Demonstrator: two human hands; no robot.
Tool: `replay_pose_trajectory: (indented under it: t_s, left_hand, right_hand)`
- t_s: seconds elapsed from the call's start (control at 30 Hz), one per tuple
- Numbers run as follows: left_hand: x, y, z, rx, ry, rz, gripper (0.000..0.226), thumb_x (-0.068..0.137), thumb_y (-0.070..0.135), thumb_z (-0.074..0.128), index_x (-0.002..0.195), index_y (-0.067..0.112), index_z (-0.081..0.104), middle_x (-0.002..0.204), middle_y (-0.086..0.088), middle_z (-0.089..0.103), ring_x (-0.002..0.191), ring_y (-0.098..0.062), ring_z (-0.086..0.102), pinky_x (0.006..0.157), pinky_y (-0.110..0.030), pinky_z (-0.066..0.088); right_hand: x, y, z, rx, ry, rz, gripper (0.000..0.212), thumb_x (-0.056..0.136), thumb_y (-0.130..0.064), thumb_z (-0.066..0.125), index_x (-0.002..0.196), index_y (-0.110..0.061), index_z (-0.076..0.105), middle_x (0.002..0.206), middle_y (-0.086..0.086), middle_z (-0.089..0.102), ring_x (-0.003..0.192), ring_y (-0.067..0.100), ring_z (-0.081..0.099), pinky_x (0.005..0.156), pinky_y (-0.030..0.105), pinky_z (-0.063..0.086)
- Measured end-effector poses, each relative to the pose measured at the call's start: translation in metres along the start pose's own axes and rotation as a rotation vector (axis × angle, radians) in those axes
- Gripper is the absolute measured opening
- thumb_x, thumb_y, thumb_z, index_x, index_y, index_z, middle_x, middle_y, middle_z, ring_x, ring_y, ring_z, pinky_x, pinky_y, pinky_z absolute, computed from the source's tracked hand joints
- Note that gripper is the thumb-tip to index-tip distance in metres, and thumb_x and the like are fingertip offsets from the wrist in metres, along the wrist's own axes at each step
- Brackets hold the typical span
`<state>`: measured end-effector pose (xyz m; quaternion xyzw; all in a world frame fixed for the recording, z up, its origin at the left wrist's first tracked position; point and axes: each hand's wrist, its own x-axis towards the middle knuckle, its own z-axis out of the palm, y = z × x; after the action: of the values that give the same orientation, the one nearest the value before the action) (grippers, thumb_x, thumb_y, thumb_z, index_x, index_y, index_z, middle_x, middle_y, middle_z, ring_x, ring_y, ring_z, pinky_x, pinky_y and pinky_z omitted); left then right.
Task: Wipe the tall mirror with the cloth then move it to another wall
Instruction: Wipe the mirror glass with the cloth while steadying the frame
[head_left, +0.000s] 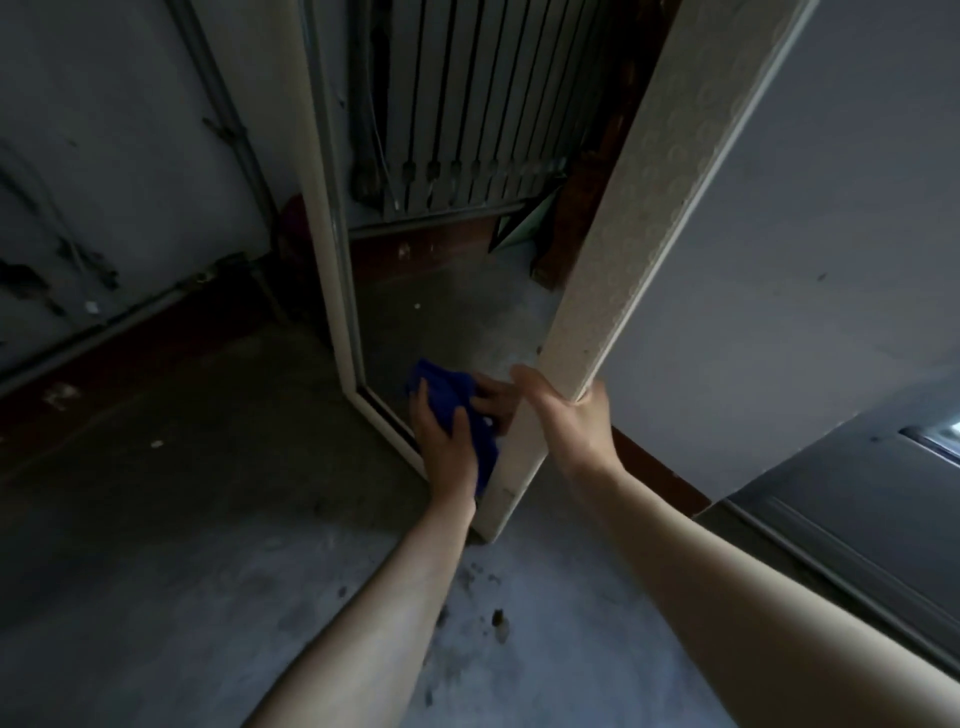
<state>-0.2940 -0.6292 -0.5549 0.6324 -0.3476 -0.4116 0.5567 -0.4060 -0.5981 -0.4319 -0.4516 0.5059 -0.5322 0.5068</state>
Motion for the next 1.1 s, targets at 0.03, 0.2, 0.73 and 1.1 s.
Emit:
replay_pose_trajectory:
  t_s: [0.03, 0.2, 0.73, 1.1]
  left_hand:
    - [-0.004, -0.005, -0.002, 0.062, 0.009, 0.01, 0.06, 0.092, 0.009, 0.051, 0.146, 0.019, 0.027, 0.154, -0.009, 0.029, 0.141, -0.027, 0.03, 0.116, -0.048, 0.025]
    - [-0.016, -0.036, -0.013, 0.038, -0.007, -0.368, 0.042, 0.09, -0.002, 0.047, 0.13, 0.009, 0.043, 0.133, -0.018, 0.051, 0.123, -0.033, 0.05, 0.105, -0.049, 0.04]
    - [-0.051, 0.034, -0.043, 0.019, -0.32, -0.28, 0.031, 0.088, -0.006, 0.046, 0.103, 0.019, 0.057, 0.117, -0.015, 0.061, 0.11, -0.031, 0.058, 0.098, -0.045, 0.047]
    - [-0.022, 0.076, -0.053, -0.277, -0.218, -0.359, 0.025, 0.092, 0.0, 0.044, 0.109, 0.013, 0.056, 0.099, -0.009, 0.065, 0.092, -0.026, 0.062, 0.087, -0.041, 0.049]
  right_hand:
    - [0.0, 0.001, 0.0, 0.022, -0.001, 0.027, 0.032, 0.082, -0.019, 0.069, 0.106, 0.0, 0.059, 0.083, 0.008, 0.075, 0.072, 0.018, 0.074, 0.056, 0.023, 0.057]
    - [0.002, 0.004, -0.003, -0.142, 0.065, -0.004, 0.023, 0.079, -0.038, 0.071, 0.094, -0.034, 0.054, 0.093, -0.007, 0.063, 0.085, 0.006, 0.062, 0.05, 0.009, 0.048]
    - [-0.001, 0.003, -0.006, -0.161, 0.075, 0.022, 0.062, 0.067, -0.057, 0.069, 0.103, -0.007, 0.062, 0.096, 0.012, 0.069, 0.091, 0.026, 0.067, 0.076, 0.04, 0.058]
    - [0.0, -0.003, -0.008, -0.152, 0.067, 0.057, 0.025, 0.075, -0.035, 0.075, 0.096, -0.027, 0.065, 0.095, -0.006, 0.069, 0.093, 0.008, 0.065, 0.072, 0.024, 0.053]
